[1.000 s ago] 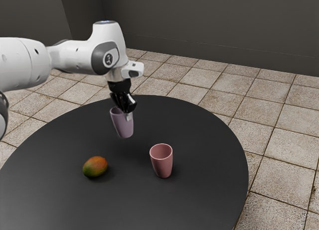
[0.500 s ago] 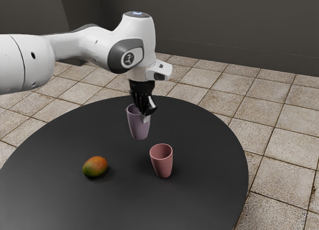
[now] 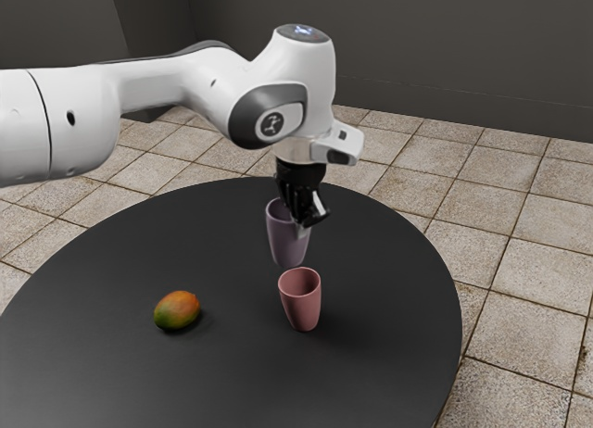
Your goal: Place the left cup onto the right cup
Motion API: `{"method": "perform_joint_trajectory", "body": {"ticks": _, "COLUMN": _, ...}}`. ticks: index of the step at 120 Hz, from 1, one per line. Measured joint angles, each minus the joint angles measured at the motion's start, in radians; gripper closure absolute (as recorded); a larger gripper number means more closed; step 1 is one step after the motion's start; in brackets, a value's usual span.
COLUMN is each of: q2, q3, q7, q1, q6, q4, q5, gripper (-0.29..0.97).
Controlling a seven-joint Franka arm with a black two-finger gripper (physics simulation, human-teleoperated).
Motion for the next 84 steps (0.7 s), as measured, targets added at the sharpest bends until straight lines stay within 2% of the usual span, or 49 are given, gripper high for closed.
{"method": "perform_joint_trajectory", "body": {"ticks": 84, "q2": 0.062, "q3": -0.029, "q7": -0.121, "q1": -0.006, "q6": 0.017, "q4": 0.005, "q5": 0.01, "gripper": 0.79}}
